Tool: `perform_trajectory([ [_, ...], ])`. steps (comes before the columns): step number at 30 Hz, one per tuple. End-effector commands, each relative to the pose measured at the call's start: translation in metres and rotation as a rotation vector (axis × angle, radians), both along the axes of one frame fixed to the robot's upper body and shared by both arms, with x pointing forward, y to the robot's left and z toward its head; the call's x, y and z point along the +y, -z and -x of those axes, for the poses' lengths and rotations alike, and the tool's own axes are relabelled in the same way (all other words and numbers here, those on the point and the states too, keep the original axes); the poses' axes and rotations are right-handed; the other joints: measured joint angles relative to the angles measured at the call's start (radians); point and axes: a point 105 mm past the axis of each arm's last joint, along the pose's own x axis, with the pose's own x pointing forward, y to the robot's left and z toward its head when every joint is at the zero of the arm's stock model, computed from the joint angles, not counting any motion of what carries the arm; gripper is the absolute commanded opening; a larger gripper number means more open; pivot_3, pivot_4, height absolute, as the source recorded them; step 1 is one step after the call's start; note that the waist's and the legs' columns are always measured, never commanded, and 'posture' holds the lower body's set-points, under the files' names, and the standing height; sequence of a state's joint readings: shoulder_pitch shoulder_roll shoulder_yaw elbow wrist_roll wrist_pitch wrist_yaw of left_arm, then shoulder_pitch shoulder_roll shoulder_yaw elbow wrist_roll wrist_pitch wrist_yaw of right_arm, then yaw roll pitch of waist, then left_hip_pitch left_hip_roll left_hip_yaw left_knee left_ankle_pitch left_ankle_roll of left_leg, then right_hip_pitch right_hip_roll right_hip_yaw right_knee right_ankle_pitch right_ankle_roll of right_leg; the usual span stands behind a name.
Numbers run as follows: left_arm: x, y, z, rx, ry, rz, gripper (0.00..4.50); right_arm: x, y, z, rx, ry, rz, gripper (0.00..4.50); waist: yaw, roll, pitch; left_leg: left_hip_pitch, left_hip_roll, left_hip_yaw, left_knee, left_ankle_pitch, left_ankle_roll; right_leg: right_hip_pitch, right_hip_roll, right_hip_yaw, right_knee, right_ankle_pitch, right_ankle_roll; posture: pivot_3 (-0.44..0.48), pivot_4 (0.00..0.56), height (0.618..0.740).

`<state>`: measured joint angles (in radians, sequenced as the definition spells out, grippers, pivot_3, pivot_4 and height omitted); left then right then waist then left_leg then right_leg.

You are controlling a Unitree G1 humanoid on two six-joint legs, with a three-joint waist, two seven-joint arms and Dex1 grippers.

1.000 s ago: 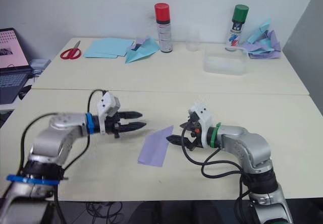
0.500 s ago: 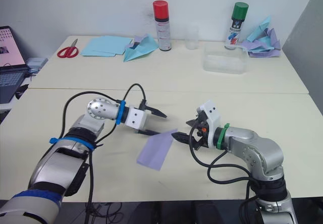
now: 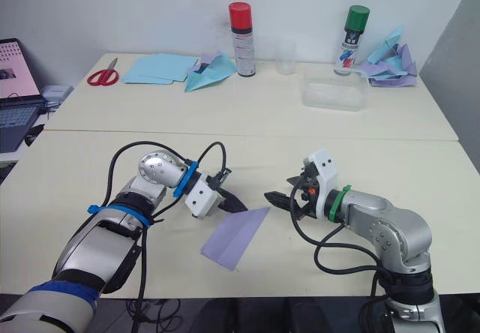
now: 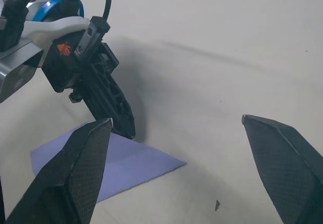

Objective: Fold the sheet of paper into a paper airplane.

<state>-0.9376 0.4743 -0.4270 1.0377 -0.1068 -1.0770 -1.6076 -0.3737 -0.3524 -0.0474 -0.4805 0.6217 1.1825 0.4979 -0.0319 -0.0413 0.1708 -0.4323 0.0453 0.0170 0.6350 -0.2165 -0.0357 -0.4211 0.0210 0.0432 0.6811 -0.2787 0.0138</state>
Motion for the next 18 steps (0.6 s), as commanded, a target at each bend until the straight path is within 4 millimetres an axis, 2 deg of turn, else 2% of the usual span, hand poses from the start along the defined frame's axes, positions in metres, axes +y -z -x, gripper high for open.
perform_trajectory([
  [1, 0.001, -0.007, 0.002, -0.032, 0.027, 0.015, 0.02, 0.001, -0.008, 0.000, -0.034, -0.006, -0.025, 4.30, 0.000, 0.000, 0.000, 0.000, 0.000, 0.000, 0.000, 0.000, 0.000, 0.000, 0.000, 0.000, 0.000, 0.000, 0.000, 0.000, 0.150, 0.740],
  [2, 0.002, -0.006, 0.003, -0.031, 0.028, 0.010, 0.02, 0.002, -0.008, 0.000, -0.033, -0.007, -0.026, 4.30, 0.000, 0.000, 0.000, 0.000, 0.000, -0.001, 0.001, 0.000, 0.000, 0.000, 0.000, 0.000, 0.000, 0.000, 0.000, 0.000, 0.150, 0.740],
  [6, 0.014, -0.010, -0.014, 0.072, -0.171, 0.018, 0.02, 0.002, -0.007, -0.001, -0.042, -0.001, -0.019, 4.30, 0.000, 0.000, 0.000, 0.000, 0.000, -0.002, 0.003, 0.000, 0.000, 0.001, 0.001, -0.001, 0.001, 0.000, 0.000, 0.000, 0.150, 0.740],
  [9, 0.026, -0.022, -0.024, 0.194, -0.388, 0.064, 0.02, -0.002, -0.008, -0.002, -0.063, 0.004, 0.007, 4.30, -0.002, 0.000, 0.000, -0.001, 0.001, -0.004, 0.004, 0.000, 0.000, 0.001, 0.002, -0.002, 0.002, 0.000, 0.000, 0.000, 0.150, 0.740],
  [11, 0.035, -0.025, -0.019, 0.261, -0.489, 0.062, 0.02, -0.005, -0.007, -0.002, -0.080, 0.002, 0.033, 4.30, -0.006, 0.001, 0.000, -0.001, 0.002, -0.006, 0.005, 0.000, 0.000, 0.001, 0.002, -0.001, 0.002, 0.000, 0.000, 0.000, 0.150, 0.740],
  [13, 0.043, -0.022, -0.002, 0.271, -0.538, 0.049, 0.02, -0.008, -0.005, -0.001, -0.081, 0.001, 0.045, 4.30, -0.014, 0.002, 0.000, -0.001, 0.004, -0.009, 0.005, 0.000, 0.000, 0.001, 0.001, 0.000, 0.003, 0.001, -0.002, 0.000, 0.150, 0.740],
  [17, 0.046, -0.027, 0.013, 0.295, -0.589, 0.120, 0.02, -0.008, 0.000, 0.002, -0.071, -0.016, 0.050, 4.30, -0.008, 0.002, 0.001, -0.001, 0.004, -0.012, 0.005, 0.000, 0.000, 0.002, -0.003, 0.000, 0.004, 0.000, -0.003, 0.000, 0.150, 0.740],
  [18, 0.049, -0.028, 0.015, 0.348, -0.612, 0.128, 0.26, -0.007, 0.001, 0.002, -0.068, -0.023, 0.050, 4.30, -0.002, 0.002, 0.001, -0.001, 0.003, -0.012, 0.007, 0.000, 0.000, 0.002, -0.003, -0.001, 0.006, 0.000, -0.002, 0.000, 0.150, 0.740],
])
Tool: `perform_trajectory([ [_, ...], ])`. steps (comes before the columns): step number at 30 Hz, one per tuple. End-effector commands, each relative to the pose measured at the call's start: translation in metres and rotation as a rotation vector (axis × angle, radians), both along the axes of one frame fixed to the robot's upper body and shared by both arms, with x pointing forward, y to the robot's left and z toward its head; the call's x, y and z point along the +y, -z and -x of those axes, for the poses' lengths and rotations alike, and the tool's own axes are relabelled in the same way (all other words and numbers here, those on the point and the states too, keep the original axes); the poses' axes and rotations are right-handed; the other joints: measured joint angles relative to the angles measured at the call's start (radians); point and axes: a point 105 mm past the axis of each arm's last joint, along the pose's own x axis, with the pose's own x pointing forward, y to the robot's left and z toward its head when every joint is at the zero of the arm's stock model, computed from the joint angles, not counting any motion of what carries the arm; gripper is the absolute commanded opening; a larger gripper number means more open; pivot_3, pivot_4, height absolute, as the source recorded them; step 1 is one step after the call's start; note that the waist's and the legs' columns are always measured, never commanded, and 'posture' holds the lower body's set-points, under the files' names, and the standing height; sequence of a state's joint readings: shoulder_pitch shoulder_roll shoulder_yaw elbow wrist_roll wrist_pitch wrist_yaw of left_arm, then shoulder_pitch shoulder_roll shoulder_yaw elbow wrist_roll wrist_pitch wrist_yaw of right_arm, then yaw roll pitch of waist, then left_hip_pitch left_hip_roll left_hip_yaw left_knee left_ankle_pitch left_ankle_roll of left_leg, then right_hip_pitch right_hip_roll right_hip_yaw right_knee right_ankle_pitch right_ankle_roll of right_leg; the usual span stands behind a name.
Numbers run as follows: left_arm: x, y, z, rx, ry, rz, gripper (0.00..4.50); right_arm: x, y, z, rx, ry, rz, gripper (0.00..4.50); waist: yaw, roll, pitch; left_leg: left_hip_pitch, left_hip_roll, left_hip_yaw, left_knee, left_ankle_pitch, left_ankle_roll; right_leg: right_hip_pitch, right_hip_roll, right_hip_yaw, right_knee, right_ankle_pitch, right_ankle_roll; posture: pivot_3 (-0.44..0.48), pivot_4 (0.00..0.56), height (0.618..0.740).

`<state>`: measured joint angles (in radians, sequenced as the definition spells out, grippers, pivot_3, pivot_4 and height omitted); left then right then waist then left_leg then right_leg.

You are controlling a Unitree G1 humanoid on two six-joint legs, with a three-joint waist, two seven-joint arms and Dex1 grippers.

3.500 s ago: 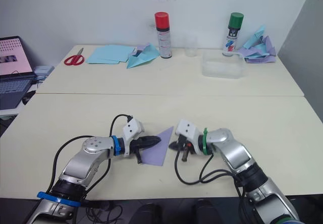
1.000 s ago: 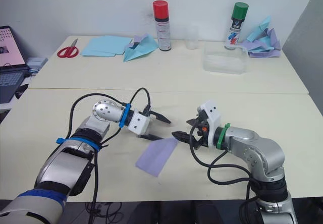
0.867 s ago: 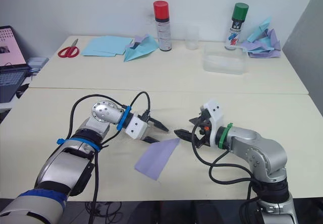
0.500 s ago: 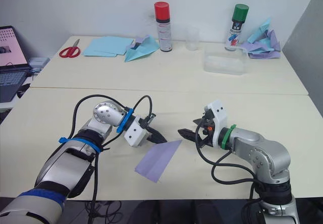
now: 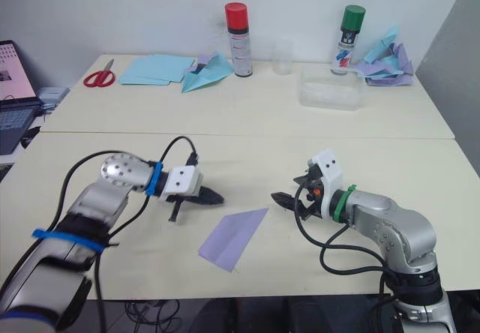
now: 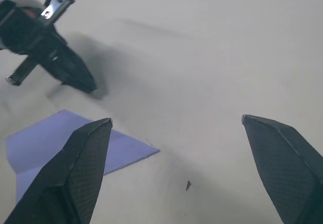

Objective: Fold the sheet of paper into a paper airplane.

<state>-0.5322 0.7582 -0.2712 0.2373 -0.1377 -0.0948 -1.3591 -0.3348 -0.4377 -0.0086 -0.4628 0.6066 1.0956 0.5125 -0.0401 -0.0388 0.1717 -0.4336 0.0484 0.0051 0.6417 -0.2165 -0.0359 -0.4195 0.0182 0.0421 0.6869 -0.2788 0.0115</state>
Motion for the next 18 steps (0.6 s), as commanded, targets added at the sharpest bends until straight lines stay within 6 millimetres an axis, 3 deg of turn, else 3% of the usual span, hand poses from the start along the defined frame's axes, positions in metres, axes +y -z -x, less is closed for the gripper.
perform_trajectory([
  [1, 0.002, -0.028, 0.001, 0.035, -0.069, 0.101, 0.55, 0.006, -0.008, 0.002, -0.043, -0.041, -0.014, 4.30, 0.009, 0.000, 0.000, 0.000, -0.001, 0.001, 0.002, 0.000, 0.000, 0.000, 0.000, -0.001, 0.002, -0.001, 0.001, 0.000, 0.150, 0.740],
  [8, -0.004, -0.045, 0.020, 0.380, -0.203, 0.285, 2.58, 0.010, -0.009, -0.002, -0.040, -0.041, -0.038, 4.30, 0.008, 0.000, 0.000, 0.003, -0.001, 0.001, 0.005, 0.001, 0.001, 0.002, 0.000, -0.001, 0.005, -0.002, 0.003, 0.000, 0.150, 0.740],
  [13, -0.025, -0.030, 0.018, 0.432, -0.191, 0.237, 4.21, 0.010, -0.008, -0.003, -0.034, -0.026, -0.041, 4.30, 0.010, 0.000, 0.000, 0.003, -0.002, 0.001, 0.005, 0.001, 0.001, 0.002, 0.000, 0.000, 0.005, -0.002, 0.003, 0.000, 0.150, 0.740],
  [18, -0.036, -0.014, 0.019, 0.464, -0.145, 0.161, 4.21, 0.007, -0.010, -0.008, -0.044, 0.013, -0.049, 4.30, 0.010, 0.000, 0.000, 0.003, -0.003, 0.002, 0.005, 0.001, 0.001, 0.001, 0.002, 0.000, 0.006, -0.002, 0.003, 0.000, 0.150, 0.740],
])
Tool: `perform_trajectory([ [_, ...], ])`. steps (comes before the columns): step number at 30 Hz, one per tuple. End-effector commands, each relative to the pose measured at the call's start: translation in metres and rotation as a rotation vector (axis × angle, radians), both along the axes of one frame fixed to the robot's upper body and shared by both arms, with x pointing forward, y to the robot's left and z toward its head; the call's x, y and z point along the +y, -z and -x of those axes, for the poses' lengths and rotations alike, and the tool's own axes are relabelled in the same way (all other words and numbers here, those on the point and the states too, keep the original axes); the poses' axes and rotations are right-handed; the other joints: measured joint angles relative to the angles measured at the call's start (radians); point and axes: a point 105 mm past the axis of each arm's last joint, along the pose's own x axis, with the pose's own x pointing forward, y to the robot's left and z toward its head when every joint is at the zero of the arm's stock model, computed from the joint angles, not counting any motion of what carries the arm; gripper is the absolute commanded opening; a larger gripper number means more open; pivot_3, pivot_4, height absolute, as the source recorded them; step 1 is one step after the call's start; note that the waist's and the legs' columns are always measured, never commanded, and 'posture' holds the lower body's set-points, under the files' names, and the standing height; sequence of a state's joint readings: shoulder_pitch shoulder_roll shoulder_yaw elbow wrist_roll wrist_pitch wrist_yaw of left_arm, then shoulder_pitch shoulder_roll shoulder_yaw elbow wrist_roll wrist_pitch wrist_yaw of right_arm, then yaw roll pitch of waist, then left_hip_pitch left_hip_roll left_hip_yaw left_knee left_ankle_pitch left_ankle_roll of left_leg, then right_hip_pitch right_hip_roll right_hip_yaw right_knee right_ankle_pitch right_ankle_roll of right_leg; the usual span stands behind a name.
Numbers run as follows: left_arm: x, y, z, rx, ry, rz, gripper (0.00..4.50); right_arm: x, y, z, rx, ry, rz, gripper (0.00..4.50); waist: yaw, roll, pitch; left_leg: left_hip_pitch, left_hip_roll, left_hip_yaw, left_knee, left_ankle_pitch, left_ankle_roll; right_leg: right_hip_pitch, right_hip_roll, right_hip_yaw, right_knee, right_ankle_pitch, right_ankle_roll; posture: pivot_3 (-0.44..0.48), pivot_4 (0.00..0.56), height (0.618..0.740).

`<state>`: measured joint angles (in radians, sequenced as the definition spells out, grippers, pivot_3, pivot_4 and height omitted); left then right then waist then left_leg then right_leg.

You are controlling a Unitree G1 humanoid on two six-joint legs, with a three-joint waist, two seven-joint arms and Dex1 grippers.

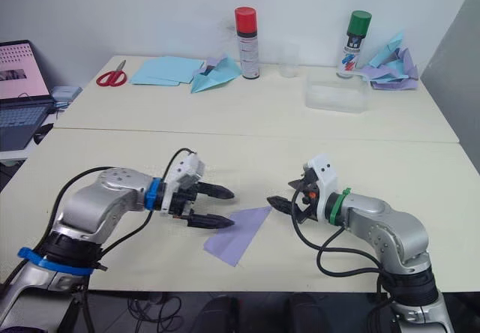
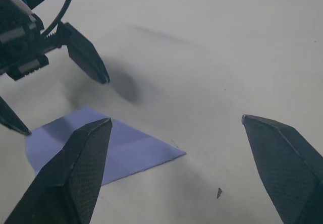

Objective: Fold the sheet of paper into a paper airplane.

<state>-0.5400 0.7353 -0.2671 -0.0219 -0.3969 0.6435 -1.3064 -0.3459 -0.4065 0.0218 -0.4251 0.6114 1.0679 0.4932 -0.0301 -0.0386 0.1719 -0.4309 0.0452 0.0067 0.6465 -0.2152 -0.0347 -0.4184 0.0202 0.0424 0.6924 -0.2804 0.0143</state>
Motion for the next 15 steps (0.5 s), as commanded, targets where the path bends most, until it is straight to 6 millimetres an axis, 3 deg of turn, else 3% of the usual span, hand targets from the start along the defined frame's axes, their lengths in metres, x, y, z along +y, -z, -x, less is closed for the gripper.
perform_trajectory([
  [1, -0.007, 0.000, 0.001, -0.010, 0.055, -0.018, 4.21, -0.003, -0.014, -0.005, -0.057, 0.029, -0.022, 4.30, 0.000, 0.000, 0.000, 0.000, 0.000, 0.000, 0.000, 0.000, 0.000, 0.000, 0.000, 0.000, 0.000, 0.000, 0.000, 0.000, 0.150, 0.740],
  [3, -0.009, 0.001, 0.002, -0.001, 0.072, -0.021, 4.21, -0.004, -0.014, -0.005, -0.057, 0.040, -0.023, 4.30, -0.001, 0.000, 0.000, 0.000, 0.000, 0.000, 0.000, 0.000, 0.000, -0.001, 0.002, 0.001, 0.000, 0.000, -0.001, 0.000, 0.150, 0.740],
  [6, -0.007, 0.004, -0.001, 0.018, 0.053, -0.047, 3.59, -0.007, -0.012, -0.003, -0.054, 0.055, -0.020, 4.30, -0.001, 0.000, 0.000, 0.000, 0.000, 0.000, 0.000, 0.000, 0.000, -0.001, 0.002, 0.001, 0.002, 0.000, -0.001, 0.000, 0.150, 0.740],
  [15, 0.002, 0.008, 0.002, 0.101, 0.017, -0.081, 0.67, -0.007, -0.011, -0.002, -0.051, 0.073, -0.031, 4.30, -0.001, 0.000, 0.000, 0.000, 0.000, 0.000, 0.000, 0.000, 0.000, -0.001, 0.003, 0.001, 0.004, -0.001, -0.001, 0.000, 0.150, 0.740],
])
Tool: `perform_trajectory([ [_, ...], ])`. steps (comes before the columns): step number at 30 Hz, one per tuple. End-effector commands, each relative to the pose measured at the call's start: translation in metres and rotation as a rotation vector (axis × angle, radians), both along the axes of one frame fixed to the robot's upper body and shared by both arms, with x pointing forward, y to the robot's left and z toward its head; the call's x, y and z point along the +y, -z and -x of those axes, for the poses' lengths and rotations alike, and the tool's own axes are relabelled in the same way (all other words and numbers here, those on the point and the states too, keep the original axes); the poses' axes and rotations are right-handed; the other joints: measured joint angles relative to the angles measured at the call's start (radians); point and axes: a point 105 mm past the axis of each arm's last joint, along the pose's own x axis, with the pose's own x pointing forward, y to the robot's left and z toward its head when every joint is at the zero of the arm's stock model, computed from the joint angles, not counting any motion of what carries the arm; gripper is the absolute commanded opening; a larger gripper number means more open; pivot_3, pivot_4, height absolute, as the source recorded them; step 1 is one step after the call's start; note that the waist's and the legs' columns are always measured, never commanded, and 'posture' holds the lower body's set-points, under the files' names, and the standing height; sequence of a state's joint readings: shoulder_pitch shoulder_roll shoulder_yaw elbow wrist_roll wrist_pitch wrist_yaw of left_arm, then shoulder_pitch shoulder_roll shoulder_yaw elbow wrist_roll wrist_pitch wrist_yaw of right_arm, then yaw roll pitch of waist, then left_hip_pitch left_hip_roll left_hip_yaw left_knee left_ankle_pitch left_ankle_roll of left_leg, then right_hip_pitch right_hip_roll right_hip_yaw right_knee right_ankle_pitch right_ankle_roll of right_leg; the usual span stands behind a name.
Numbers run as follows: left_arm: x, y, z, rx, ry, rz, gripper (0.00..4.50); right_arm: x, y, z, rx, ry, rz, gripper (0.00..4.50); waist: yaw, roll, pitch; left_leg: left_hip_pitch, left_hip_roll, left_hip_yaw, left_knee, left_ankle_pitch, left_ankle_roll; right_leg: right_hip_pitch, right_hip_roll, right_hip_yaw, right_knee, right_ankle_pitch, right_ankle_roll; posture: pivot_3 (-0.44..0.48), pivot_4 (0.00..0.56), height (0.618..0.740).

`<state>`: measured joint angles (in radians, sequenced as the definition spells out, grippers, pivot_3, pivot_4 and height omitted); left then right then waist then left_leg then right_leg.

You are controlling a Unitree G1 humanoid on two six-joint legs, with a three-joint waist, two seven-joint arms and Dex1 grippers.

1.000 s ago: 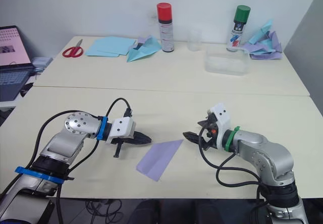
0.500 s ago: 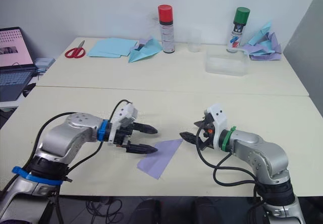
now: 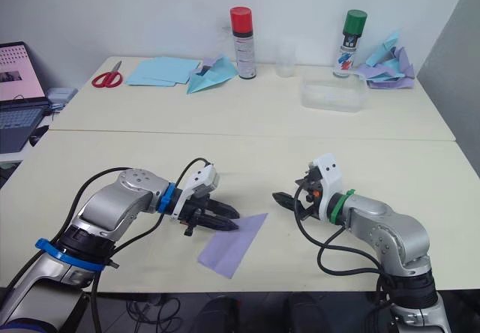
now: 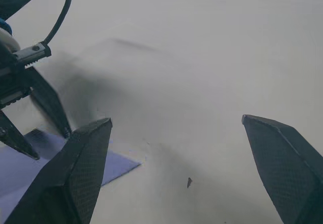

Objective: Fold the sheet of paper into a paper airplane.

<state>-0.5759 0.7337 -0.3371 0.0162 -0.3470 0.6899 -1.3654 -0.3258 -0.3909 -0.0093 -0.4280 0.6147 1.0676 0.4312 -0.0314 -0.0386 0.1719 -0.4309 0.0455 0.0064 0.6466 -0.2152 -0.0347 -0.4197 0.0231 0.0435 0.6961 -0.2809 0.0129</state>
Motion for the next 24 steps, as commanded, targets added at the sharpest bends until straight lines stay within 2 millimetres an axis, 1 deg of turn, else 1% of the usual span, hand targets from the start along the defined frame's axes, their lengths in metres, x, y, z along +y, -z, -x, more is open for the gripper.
perform_trajectory([
  [1, 0.004, -0.005, -0.001, 0.023, -0.030, -0.007, 0.33, 0.002, -0.013, 0.002, -0.054, -0.009, -0.025, 4.30, 0.000, 0.000, 0.000, 0.000, 0.000, 0.000, 0.000, 0.000, 0.000, 0.000, 0.000, 0.000, 0.000, 0.000, 0.000, 0.000, 0.150, 0.740],
  [2, 0.004, -0.006, -0.001, 0.031, -0.042, -0.005, 0.02, 0.002, -0.013, 0.001, -0.054, -0.010, -0.025, 4.30, 0.000, 0.000, 0.000, 0.000, 0.000, 0.000, 0.000, 0.000, 0.000, 0.000, 0.000, 0.000, 0.000, 0.000, 0.000, 0.000, 0.150, 0.740],
  [5, 0.005, -0.006, -0.003, 0.040, -0.077, -0.001, 0.02, 0.003, -0.013, 0.000, -0.053, -0.015, -0.025, 4.30, 0.000, 0.000, 0.000, 0.000, 0.000, 0.000, 0.000, 0.000, 0.000, 0.000, 0.000, 0.000, 0.000, 0.000, 0.000, 0.000, 0.150, 0.740],
  [8, 0.001, -0.014, -0.009, 0.010, -0.115, 0.048, 0.02, 0.004, -0.013, 0.000, -0.053, -0.023, -0.026, 4.30, 0.000, 0.000, 0.000, 0.000, 0.000, -0.001, 0.000, 0.000, 0.000, 0.000, 0.000, 0.000, 0.000, 0.000, 0.000, 0.000, 0.150, 0.740],
  [11, 0.000, -0.024, -0.007, 0.080, -0.144, 0.101, 0.73, 0.005, -0.013, -0.001, -0.053, -0.030, -0.027, 4.30, 0.000, 0.000, 0.000, 0.000, 0.000, -0.001, 0.000, 0.000, 0.000, 0.000, 0.000, 0.000, 0.000, 0.000, 0.000, 0.000, 0.150, 0.740],
  [14, 0.000, -0.028, -0.005, 0.113, -0.169, 0.112, 1.69, 0.006, -0.013, -0.001, -0.053, -0.033, -0.029, 4.30, 0.000, 0.000, 0.000, 0.000, 0.000, -0.001, 0.000, 0.000, 0.000, 0.000, 0.000, 0.000, 0.000, 0.000, 0.000, 0.000, 0.150, 0.740],
  [19, 0.002, -0.021, -0.006, 0.101, -0.191, 0.086, 3.33, 0.008, -0.012, 0.000, -0.052, -0.033, -0.031, 4.30, 0.000, 0.000, 0.000, 0.000, 0.000, -0.001, 0.000, 0.000, 0.000, 0.000, 0.000, 0.000, 0.000, 0.000, 0.000, 0.000, 0.150, 0.740],
  [22, 0.002, -0.015, 0.001, 0.126, -0.181, 0.068, 4.29, 0.009, -0.011, 0.001, -0.047, -0.033, -0.032, 4.30, 0.000, 0.000, 0.000, 0.000, 0.000, -0.001, 0.000, 0.000, 0.000, 0.000, 0.000, 0.000, 0.000, 0.000, 0.000, 0.000, 0.150, 0.740],
  [23, 0.001, -0.013, 0.002, 0.128, -0.176, 0.065, 4.47, 0.009, -0.010, 0.002, -0.046, -0.034, -0.031, 4.30, 0.000, 0.000, 0.000, 0.000, 0.000, -0.001, 0.000, 0.000, 0.000, 0.000, 0.000, 0.000, 0.000, 0.000, 0.000, 0.000, 0.150, 0.740],
  [24, 0.000, -0.012, 0.003, 0.129, -0.177, 0.063, 4.47, 0.009, -0.010, 0.002, -0.046, -0.033, -0.032, 4.30, 0.000, 0.000, 0.000, 0.000, 0.000, -0.001, 0.000, 0.000, 0.000, 0.000, 0.000, 0.000, 0.000, 0.000, -0.001, 0.000, 0.150, 0.740],
])
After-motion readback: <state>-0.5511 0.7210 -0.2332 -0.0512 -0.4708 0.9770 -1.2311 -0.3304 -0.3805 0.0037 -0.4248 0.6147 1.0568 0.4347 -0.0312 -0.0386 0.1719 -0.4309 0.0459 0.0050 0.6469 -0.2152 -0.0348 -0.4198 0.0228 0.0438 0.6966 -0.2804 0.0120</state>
